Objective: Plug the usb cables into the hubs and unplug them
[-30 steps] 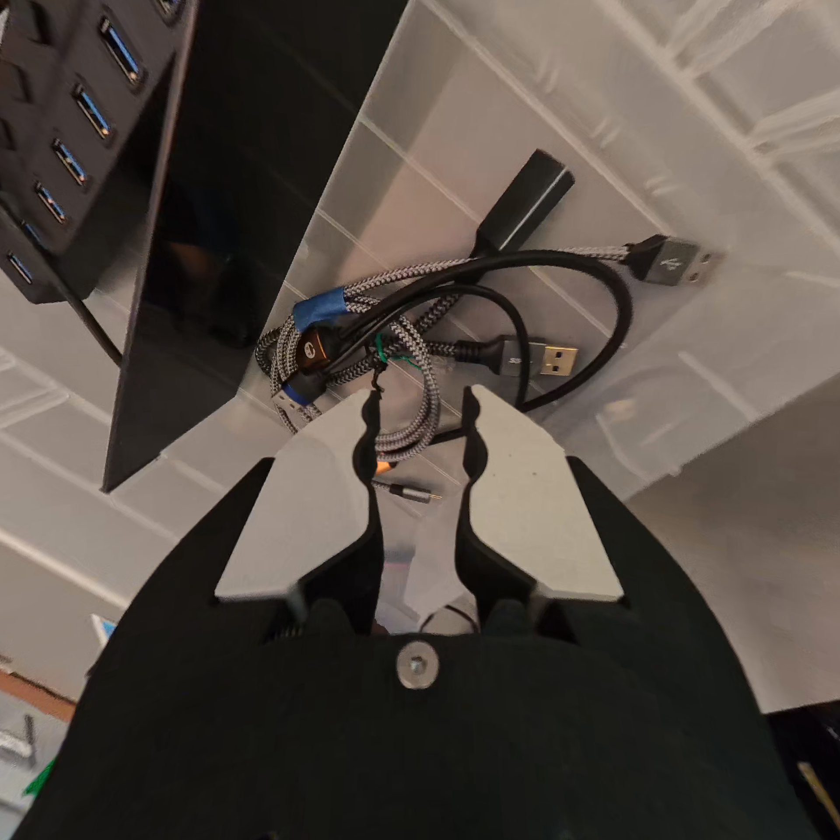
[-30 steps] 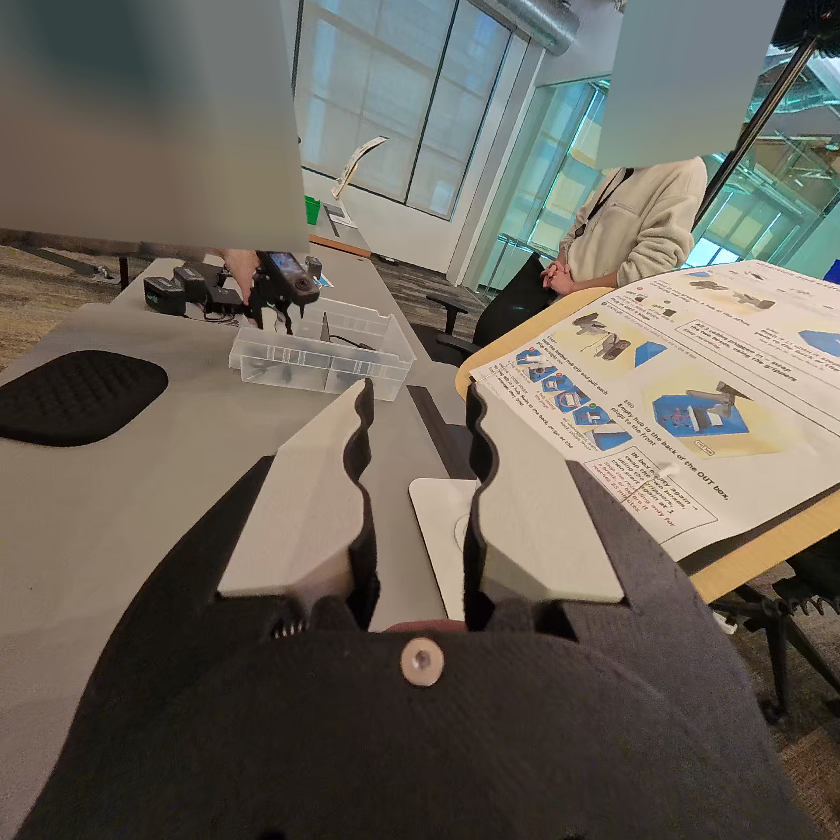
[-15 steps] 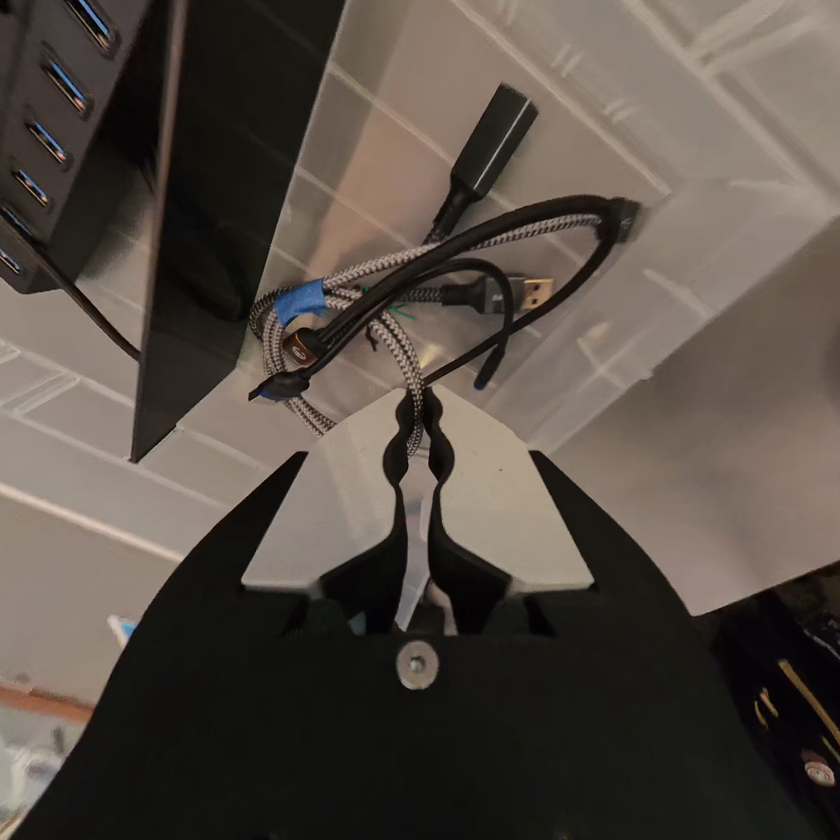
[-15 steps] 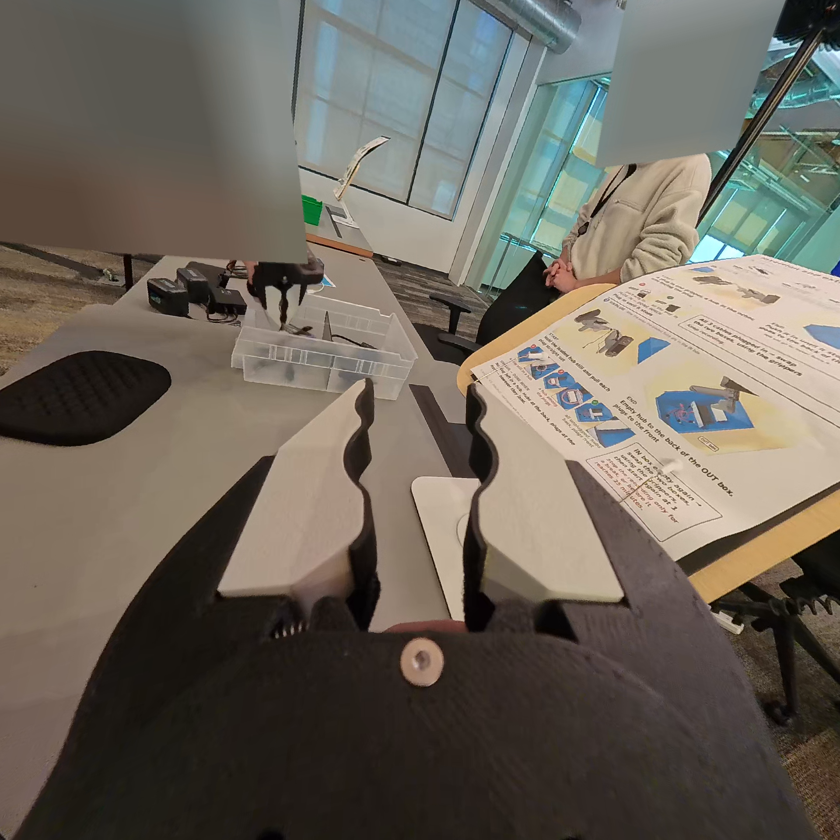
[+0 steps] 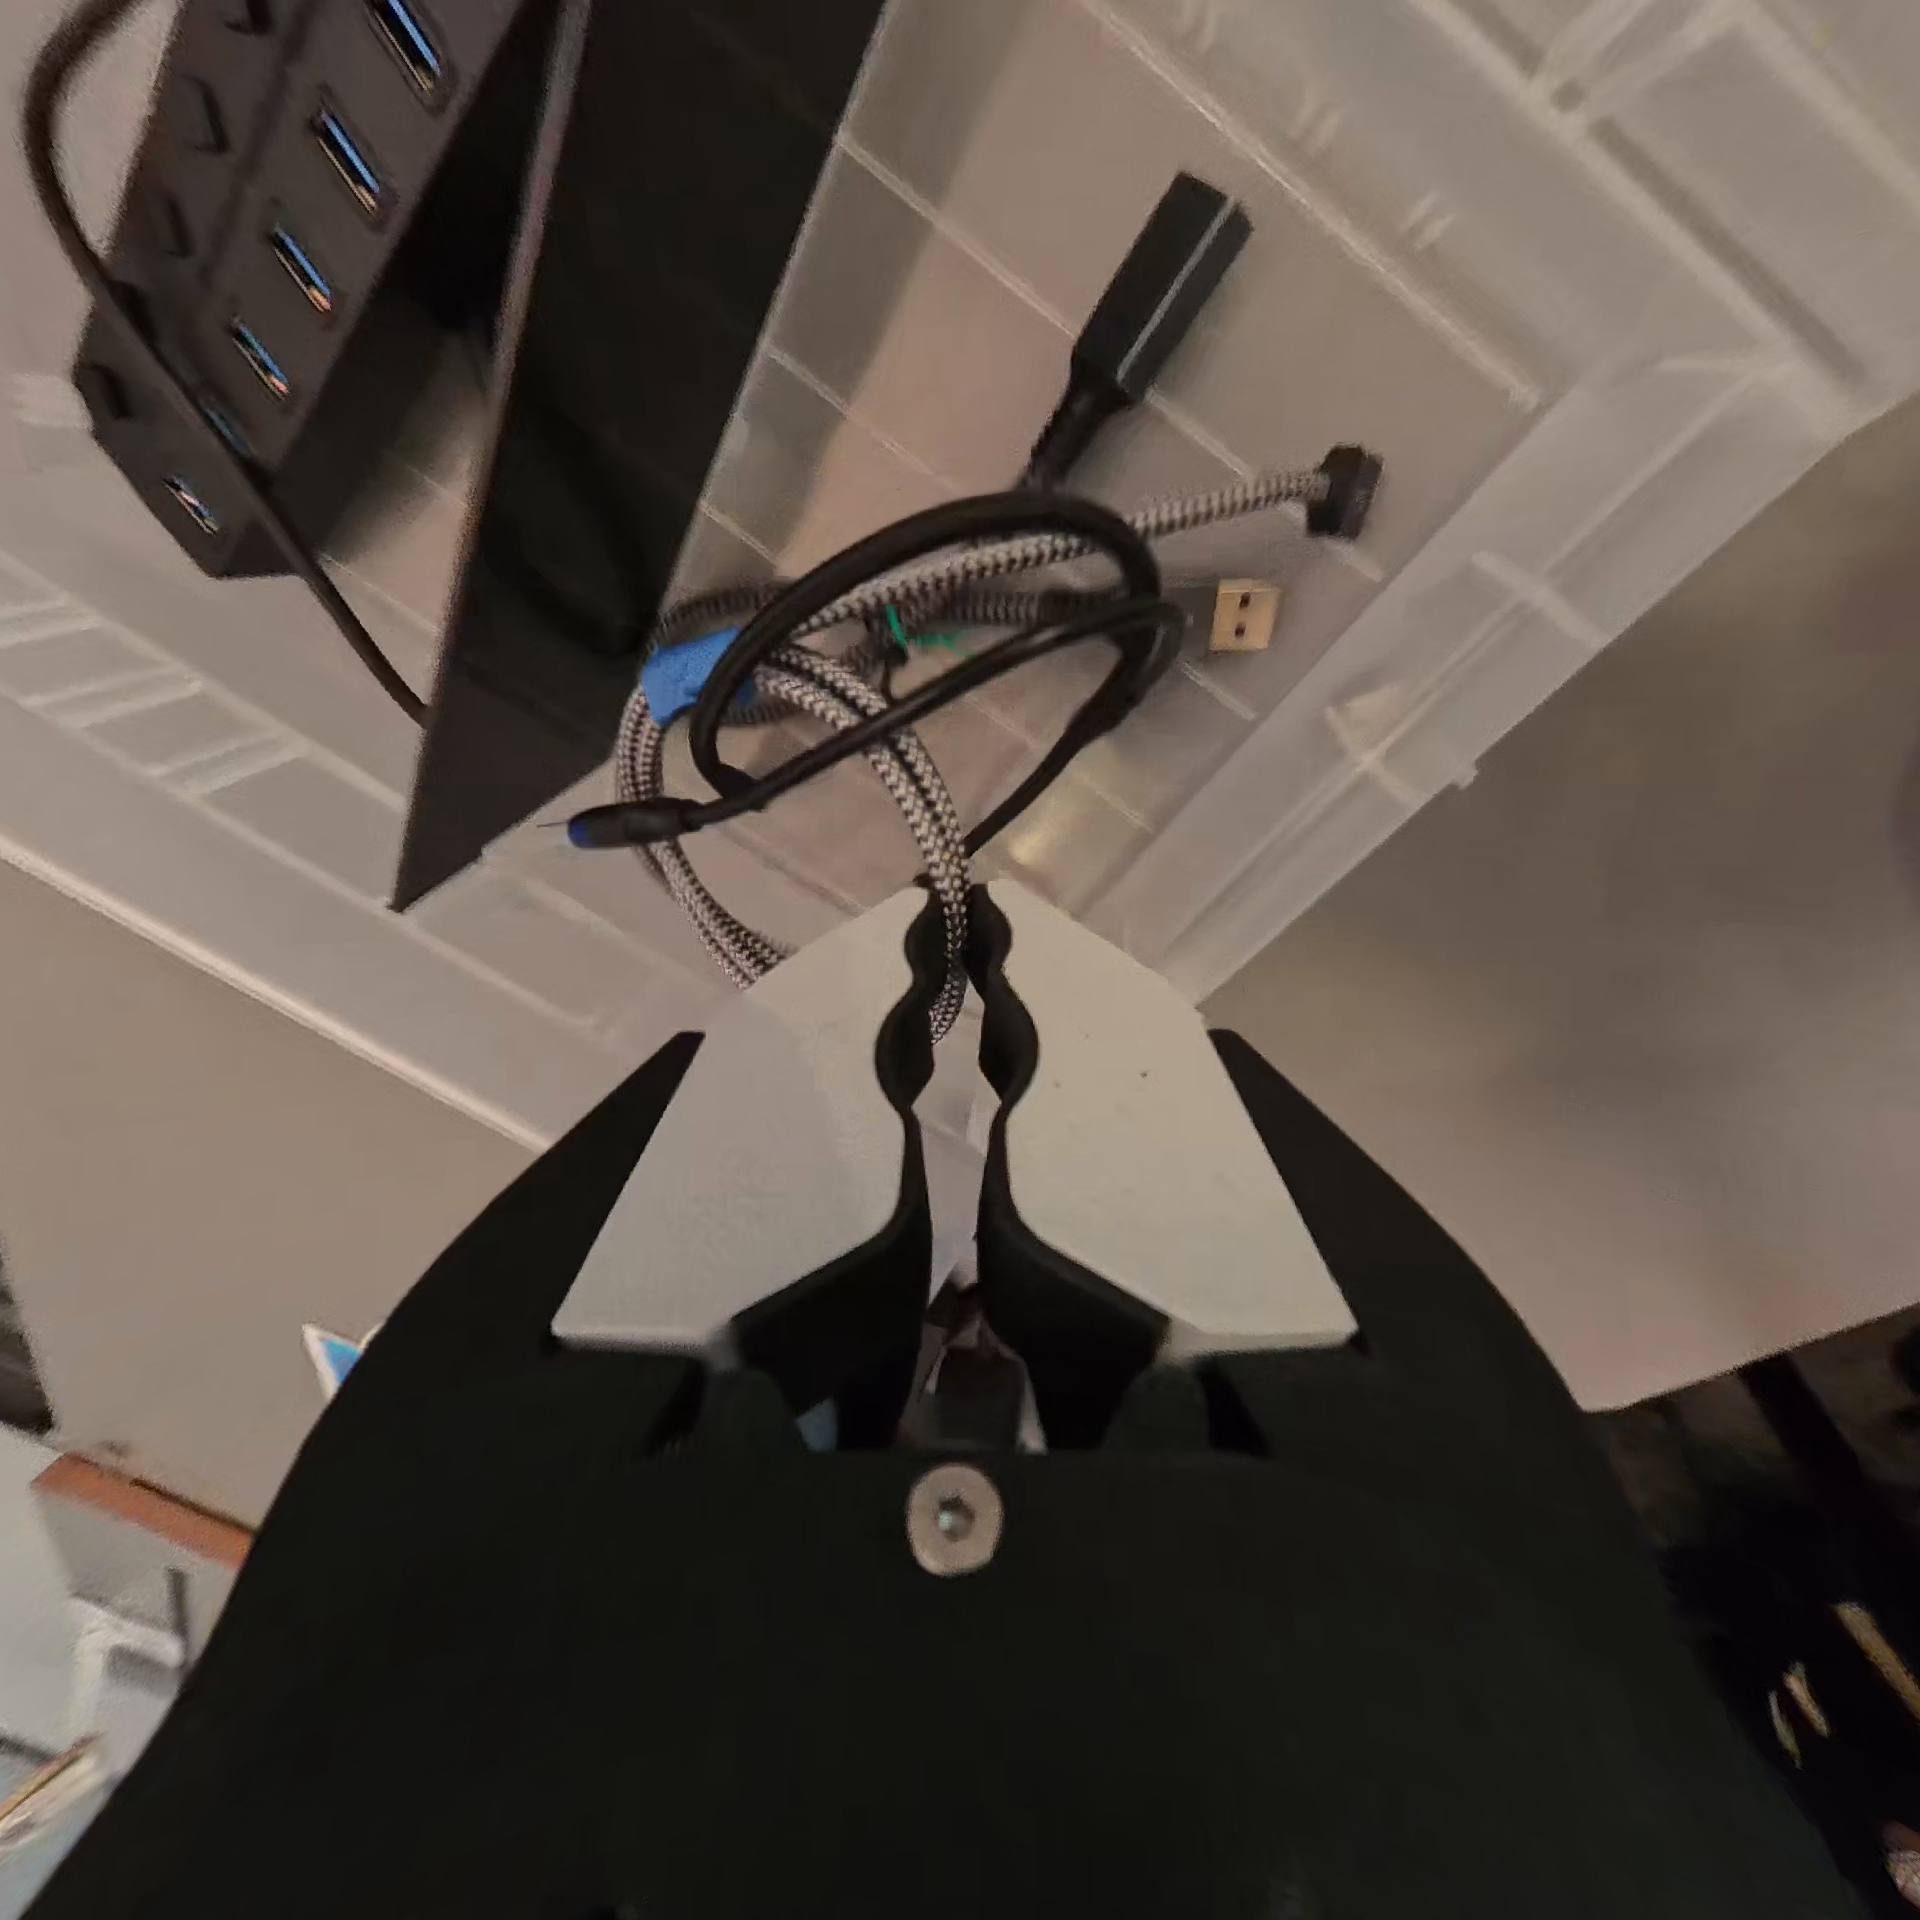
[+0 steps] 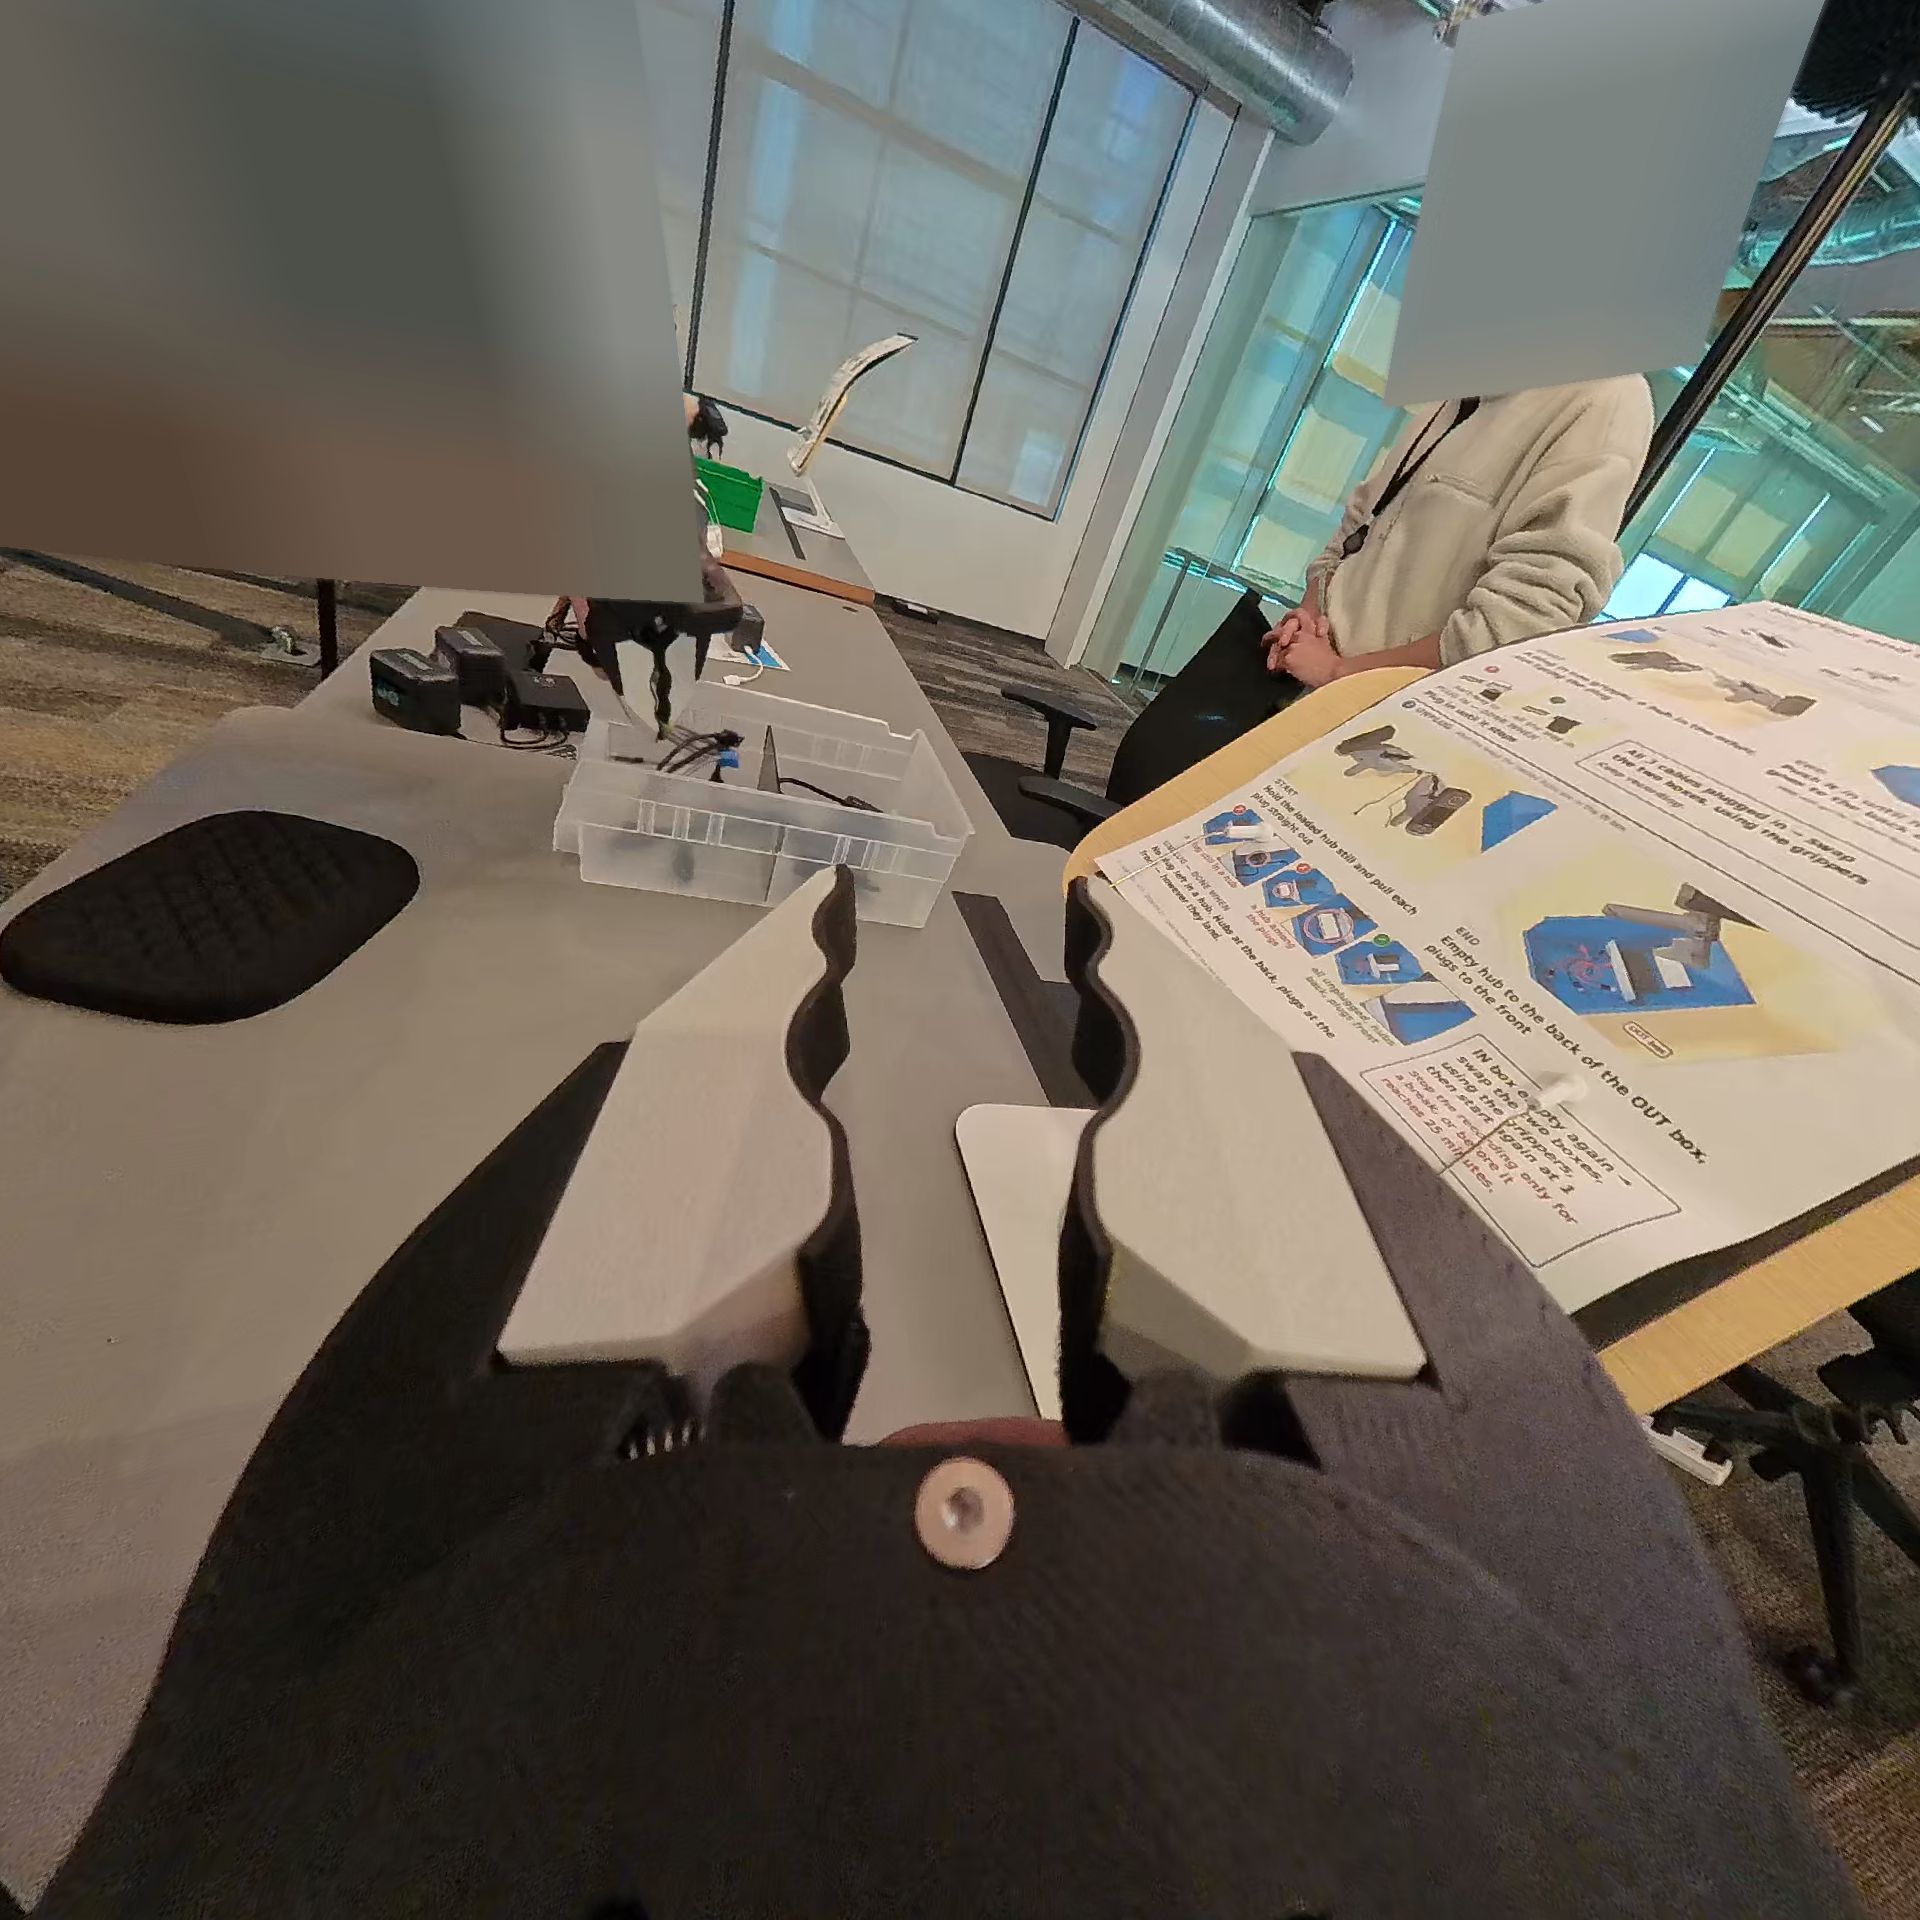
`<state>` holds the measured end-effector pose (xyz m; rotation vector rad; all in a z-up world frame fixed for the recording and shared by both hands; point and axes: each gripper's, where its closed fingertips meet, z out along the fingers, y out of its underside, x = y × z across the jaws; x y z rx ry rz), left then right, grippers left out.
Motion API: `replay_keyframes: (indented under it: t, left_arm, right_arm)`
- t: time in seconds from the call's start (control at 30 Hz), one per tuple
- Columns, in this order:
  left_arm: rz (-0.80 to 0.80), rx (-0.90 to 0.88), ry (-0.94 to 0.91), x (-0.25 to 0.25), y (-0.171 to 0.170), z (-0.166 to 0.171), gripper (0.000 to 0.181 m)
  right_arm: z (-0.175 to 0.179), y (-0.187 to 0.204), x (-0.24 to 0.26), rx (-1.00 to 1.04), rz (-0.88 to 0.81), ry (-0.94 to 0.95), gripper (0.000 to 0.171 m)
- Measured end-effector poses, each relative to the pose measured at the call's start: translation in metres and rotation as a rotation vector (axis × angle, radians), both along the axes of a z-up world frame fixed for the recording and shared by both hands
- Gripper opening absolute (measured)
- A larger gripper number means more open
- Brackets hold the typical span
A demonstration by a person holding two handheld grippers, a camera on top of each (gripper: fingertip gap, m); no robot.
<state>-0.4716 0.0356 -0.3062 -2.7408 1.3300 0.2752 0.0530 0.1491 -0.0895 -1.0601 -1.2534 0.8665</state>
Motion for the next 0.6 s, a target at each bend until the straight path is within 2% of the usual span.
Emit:
replay_keyframes:
  t: [0.17,0.33,0.37,0.43,0.6]
  left_arm:
    - [-0.09,-0.099,0.165,-0.013,-0.009,-0.021,0.003]
    - [-0.075,-0.11,0.127,-0.009,-0.004,-0.047,0.005]
    - [-0.075,-0.089,0.113,-0.008,-0.002,-0.048,0.011]
    - [-0.067,-0.043,0.099,-0.006,0.004,-0.043,0.03]
    - [-0.127,0.165,0.004,0.013,0.033,-0.014,0.029]
  right_arm:
    - [0.001,-0.001,0.0,0.002,0.004,0.001,0.038]
    - [0.003,-0.002,0.003,0.006,0.003,0.006,0.038]
    - [0.003,-0.002,0.004,0.007,0.002,0.009,0.038]
    - [0.003,-0.002,0.005,0.004,0.001,0.013,0.039]
    - [0.002,-0.001,0.005,0.001,0.0,0.013,0.038]
